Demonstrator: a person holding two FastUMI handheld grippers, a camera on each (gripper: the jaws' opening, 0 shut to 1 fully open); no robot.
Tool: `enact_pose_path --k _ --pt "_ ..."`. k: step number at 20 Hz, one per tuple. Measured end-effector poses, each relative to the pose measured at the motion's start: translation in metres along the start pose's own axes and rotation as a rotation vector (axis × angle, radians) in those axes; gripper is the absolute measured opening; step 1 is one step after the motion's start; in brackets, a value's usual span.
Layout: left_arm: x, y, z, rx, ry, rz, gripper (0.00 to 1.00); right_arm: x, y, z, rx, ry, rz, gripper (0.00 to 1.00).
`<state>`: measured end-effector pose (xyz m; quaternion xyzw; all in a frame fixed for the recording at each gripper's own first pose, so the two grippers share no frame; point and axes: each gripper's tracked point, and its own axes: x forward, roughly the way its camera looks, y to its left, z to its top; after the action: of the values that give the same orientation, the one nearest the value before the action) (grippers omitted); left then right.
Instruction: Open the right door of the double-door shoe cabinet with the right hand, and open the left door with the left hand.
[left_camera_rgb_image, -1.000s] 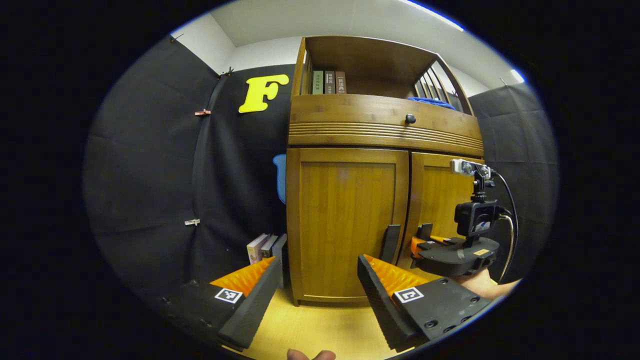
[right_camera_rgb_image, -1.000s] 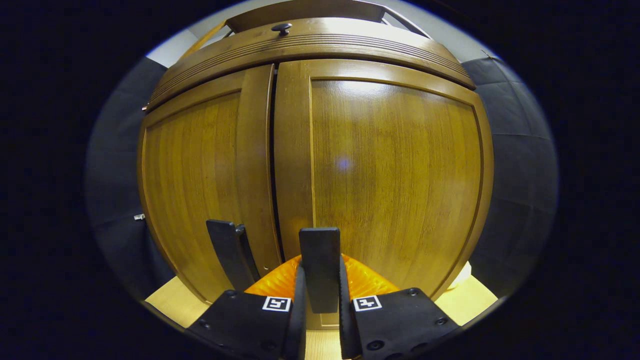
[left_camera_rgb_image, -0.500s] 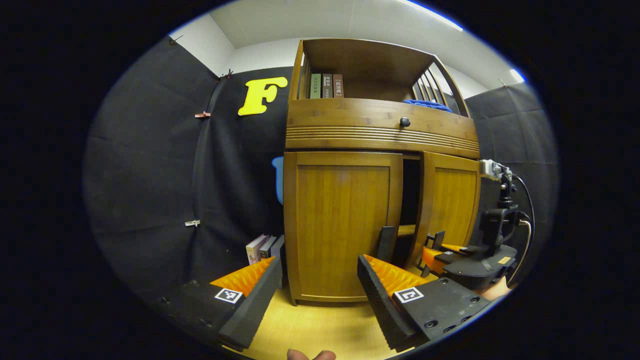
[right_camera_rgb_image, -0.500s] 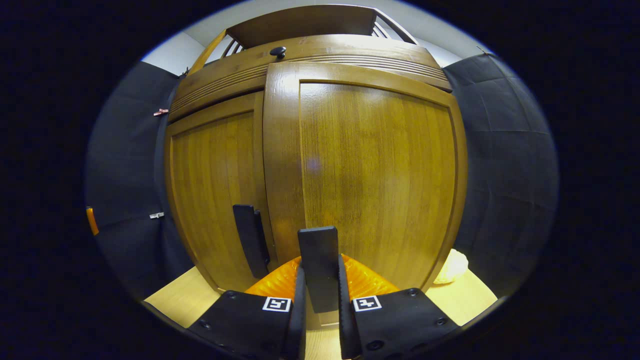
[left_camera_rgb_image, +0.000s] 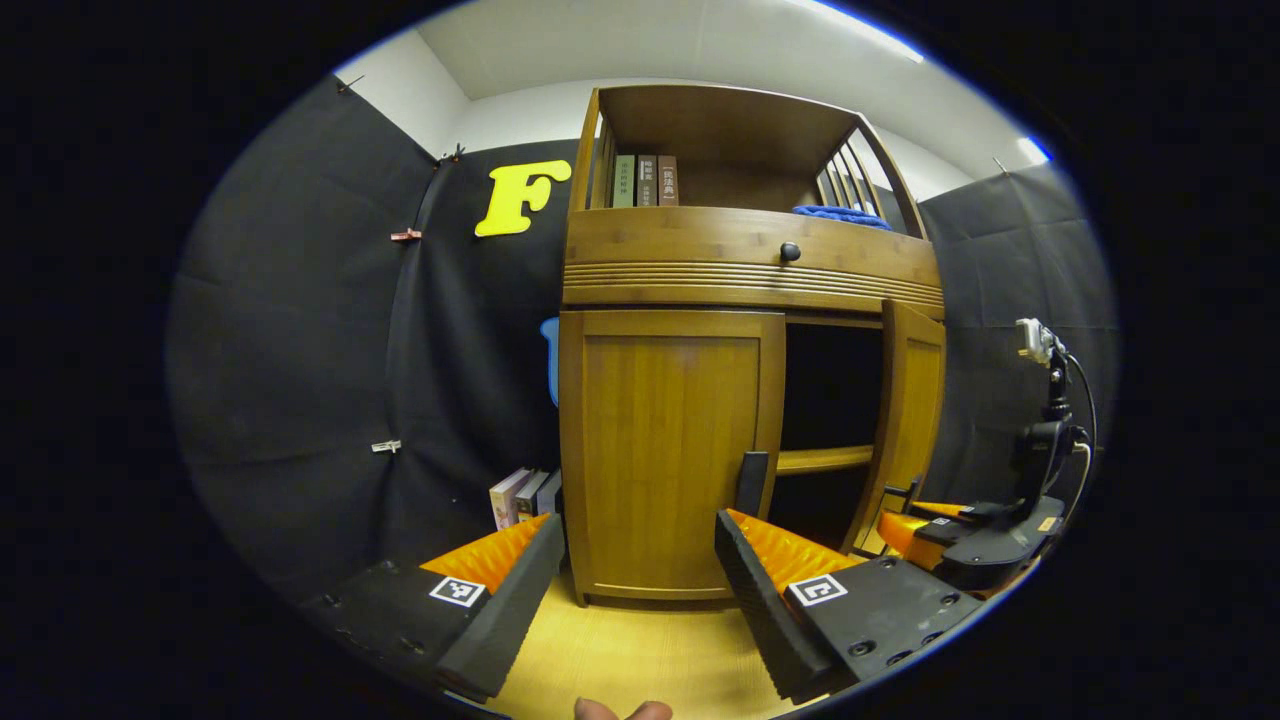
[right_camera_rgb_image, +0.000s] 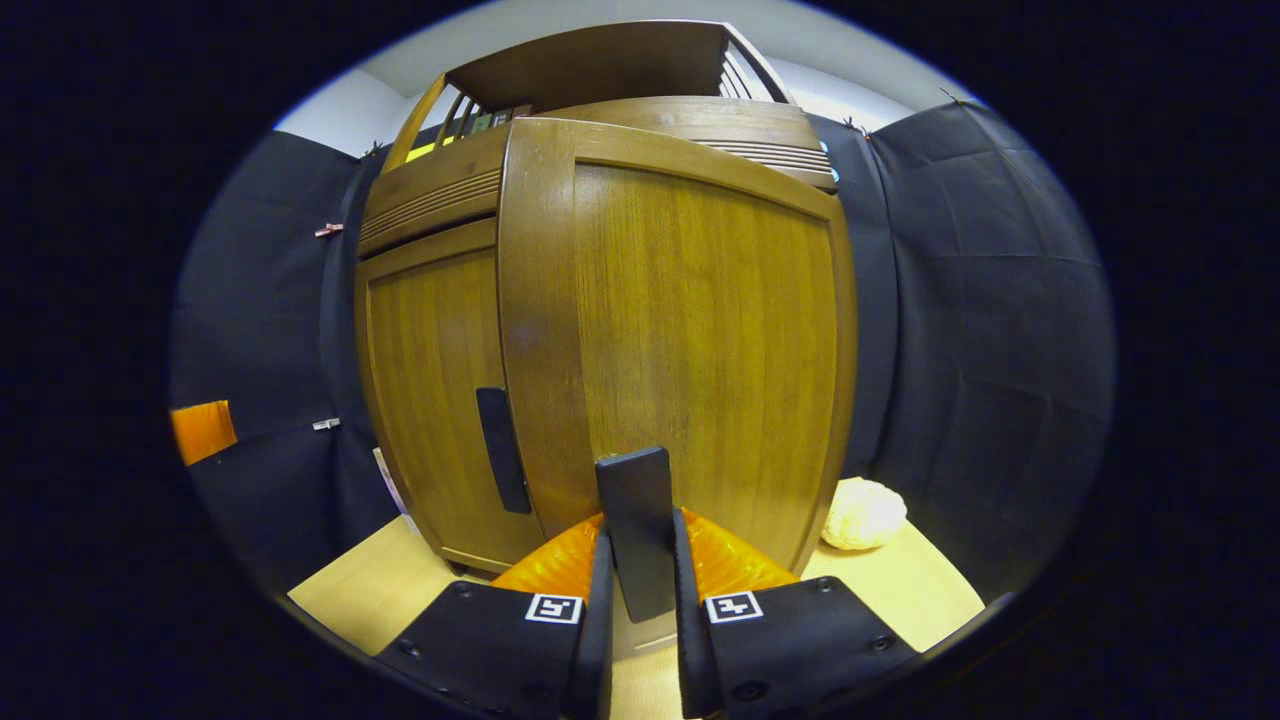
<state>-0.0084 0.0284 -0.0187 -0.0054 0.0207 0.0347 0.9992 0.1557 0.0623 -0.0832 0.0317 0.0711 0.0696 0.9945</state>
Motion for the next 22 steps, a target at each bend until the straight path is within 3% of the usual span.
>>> enact_pose_path --k 22 --pt "-0.009 -0.065 0.002 -0.001 -0.001 -0.091 0.92 -0.042 -0.061 0.003 0.005 0.000 -0.058 0.29"
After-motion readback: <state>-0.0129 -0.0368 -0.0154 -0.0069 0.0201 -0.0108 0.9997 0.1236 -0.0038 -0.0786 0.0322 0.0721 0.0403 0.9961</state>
